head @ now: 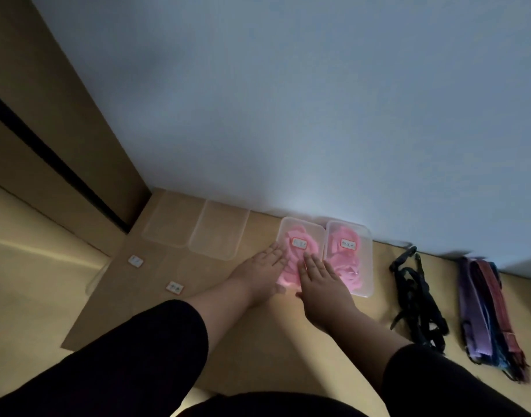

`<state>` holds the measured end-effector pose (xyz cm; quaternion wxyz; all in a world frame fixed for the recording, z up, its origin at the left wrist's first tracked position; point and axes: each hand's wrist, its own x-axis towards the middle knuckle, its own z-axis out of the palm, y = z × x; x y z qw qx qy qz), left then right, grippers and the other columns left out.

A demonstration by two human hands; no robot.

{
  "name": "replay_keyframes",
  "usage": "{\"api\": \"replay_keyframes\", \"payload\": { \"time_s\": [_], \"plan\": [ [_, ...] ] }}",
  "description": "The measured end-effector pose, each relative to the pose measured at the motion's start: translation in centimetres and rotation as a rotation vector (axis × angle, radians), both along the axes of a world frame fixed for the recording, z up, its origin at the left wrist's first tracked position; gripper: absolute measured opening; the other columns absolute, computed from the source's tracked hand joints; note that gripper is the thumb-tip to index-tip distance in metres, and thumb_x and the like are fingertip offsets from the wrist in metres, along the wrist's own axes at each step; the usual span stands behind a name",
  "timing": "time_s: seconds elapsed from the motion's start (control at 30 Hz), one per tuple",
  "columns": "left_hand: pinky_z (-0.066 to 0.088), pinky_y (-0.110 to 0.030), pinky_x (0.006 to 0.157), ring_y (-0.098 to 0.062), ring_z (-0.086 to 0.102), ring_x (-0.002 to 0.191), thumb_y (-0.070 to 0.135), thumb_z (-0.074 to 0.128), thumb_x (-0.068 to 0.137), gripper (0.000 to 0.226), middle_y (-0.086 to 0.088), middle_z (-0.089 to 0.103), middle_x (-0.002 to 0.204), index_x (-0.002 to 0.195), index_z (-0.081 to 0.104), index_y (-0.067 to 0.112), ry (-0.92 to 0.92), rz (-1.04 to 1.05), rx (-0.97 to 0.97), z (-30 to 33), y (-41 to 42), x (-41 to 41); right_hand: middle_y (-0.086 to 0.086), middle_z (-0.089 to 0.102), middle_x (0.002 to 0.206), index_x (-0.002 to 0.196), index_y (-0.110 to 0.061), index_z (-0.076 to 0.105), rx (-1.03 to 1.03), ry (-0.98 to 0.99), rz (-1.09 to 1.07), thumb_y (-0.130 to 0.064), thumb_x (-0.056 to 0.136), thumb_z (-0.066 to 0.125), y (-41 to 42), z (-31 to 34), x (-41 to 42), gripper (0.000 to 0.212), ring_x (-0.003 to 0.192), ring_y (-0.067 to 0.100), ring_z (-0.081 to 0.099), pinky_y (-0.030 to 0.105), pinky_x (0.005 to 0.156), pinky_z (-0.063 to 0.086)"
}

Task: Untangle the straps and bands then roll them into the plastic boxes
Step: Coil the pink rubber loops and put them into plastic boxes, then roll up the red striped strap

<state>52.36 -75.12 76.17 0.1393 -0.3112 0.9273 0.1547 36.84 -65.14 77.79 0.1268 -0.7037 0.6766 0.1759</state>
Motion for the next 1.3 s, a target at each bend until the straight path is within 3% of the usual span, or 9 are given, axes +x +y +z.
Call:
{"api": "replay_keyframes", "payload": {
  "time_s": [0.3, 0.5, 0.6, 0.7, 0.83, 1.07, 1.2, 1.3],
  "plan": [
    [-0.001, -0.035, 0.124, -0.018, -0.009, 0.153, 0.049, 0.044, 0.1, 0.082, -0.005, -0.007, 0.166, 0.158, -0.003, 0.014, 0.016, 0.053, 0.03, 0.4, -0.8, -1.1, 0.015, -0.024, 0.161, 0.156, -0.005, -0.012, 0.006, -0.022, -0.065, -0.03, 0.109, 0.025, -1.2, 0.1, -0.4, 0.065, 0.153, 0.028, -0.016, 0.038, 0.118, -0.013],
    [0.001, -0.035, 0.123, -0.021, -0.001, 0.153, 0.044, 0.045, 0.101, 0.077, -0.007, 0.003, 0.167, 0.158, 0.005, 0.012, 0.081, 0.129, -0.027, 0.9, 0.0, 0.5, 0.02, -0.015, 0.165, 0.156, 0.0, -0.009, -0.068, -0.033, -0.074, -0.017, 0.105, 0.028, -0.8, 0.6, 1.1, 0.065, 0.153, 0.031, -0.014, 0.04, 0.117, -0.014],
    [0.018, -0.037, 0.122, -0.025, 0.023, 0.148, 0.026, 0.042, 0.101, 0.057, -0.01, 0.026, 0.16, 0.154, 0.027, 0.012, 0.187, 0.184, -0.085, 2.2, 0.2, 3.1, 0.016, -0.012, 0.166, 0.157, -0.003, -0.007, -0.117, -0.06, 0.014, -0.019, 0.104, 0.03, -1.0, 1.1, 2.7, 0.066, 0.154, 0.027, -0.014, 0.041, 0.119, -0.015],
    [0.041, -0.034, 0.101, -0.023, 0.048, 0.116, 0.021, 0.045, 0.094, 0.039, -0.006, 0.052, 0.13, 0.133, 0.05, 0.015, 0.246, 0.228, -0.2, 3.2, -0.1, 6.2, 0.011, -0.009, 0.167, 0.159, -0.007, -0.003, -0.148, -0.103, 0.104, -0.019, 0.104, 0.029, -2.2, 1.8, 5.0, 0.065, 0.154, 0.024, -0.012, 0.039, 0.117, -0.016],
    [0.041, -0.033, 0.09, -0.022, 0.048, 0.102, 0.014, 0.043, 0.089, 0.031, -0.003, 0.057, 0.114, 0.117, 0.056, 0.017, 0.217, 0.314, -0.281, 3.4, -0.7, 10.5, 0.009, -0.006, 0.168, 0.159, -0.01, -0.002, -0.144, -0.124, 0.211, -0.022, 0.105, 0.029, -3.9, 2.5, 8.5, 0.063, 0.155, 0.024, -0.01, 0.037, 0.116, -0.016],
    [0.04, -0.035, 0.103, -0.021, 0.049, 0.113, 0.025, 0.039, 0.1, 0.028, -0.002, 0.059, 0.12, 0.118, 0.06, 0.019, 0.195, 0.362, -0.288, 2.2, -1.9, 14.8, 0.008, 0.002, 0.169, 0.16, -0.011, 0.001, -0.099, -0.109, 0.296, -0.021, 0.105, 0.03, -6.1, 1.9, 12.6, 0.063, 0.155, 0.023, -0.006, 0.039, 0.118, -0.013],
    [0.042, -0.033, 0.1, -0.02, 0.047, 0.111, 0.023, 0.039, 0.1, 0.027, 0.0, 0.057, 0.121, 0.121, 0.057, 0.02, 0.247, 0.339, -0.244, 1.3, -2.0, 15.0, 0.01, 0.021, 0.165, 0.159, -0.01, 0.012, -0.102, -0.118, 0.291, -0.018, 0.104, 0.034, -6.5, 1.6, 13.4, 0.06, 0.155, 0.025, 0.01, 0.042, 0.123, -0.007],
    [0.041, -0.032, 0.097, -0.02, 0.048, 0.107, 0.02, 0.041, 0.1, 0.027, 0.0, 0.057, 0.117, 0.121, 0.058, 0.021, 0.269, 0.291, -0.242, 1.0, -2.0, 14.9, 0.009, 0.039, 0.154, 0.157, -0.012, 0.023, -0.119, -0.102, 0.261, -0.015, 0.101, 0.039, -6.9, 1.4, 13.4, 0.059, 0.146, 0.026, 0.032, 0.045, 0.124, 0.002]
  ]
}}
